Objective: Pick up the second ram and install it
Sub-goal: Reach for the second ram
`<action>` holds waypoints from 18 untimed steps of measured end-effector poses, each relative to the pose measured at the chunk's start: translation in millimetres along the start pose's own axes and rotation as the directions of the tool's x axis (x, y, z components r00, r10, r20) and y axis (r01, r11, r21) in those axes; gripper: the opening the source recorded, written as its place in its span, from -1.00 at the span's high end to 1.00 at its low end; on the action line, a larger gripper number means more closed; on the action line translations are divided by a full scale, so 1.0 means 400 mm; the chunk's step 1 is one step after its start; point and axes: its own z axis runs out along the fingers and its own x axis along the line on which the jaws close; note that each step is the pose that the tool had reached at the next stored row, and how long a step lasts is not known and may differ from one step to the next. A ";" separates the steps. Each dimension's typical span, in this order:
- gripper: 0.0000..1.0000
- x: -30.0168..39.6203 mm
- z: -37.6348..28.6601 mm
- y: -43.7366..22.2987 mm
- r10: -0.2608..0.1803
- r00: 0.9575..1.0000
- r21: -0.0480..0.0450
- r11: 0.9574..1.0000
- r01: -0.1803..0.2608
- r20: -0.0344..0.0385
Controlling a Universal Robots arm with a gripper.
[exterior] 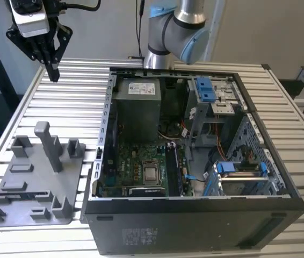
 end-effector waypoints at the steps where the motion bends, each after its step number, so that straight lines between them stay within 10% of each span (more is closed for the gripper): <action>1: 0.79 0.009 0.000 -0.001 0.000 1.000 0.000 1.000 0.000 0.000; 18: 0.79 0.156 -0.003 -0.011 0.000 1.000 0.000 1.000 0.000 0.000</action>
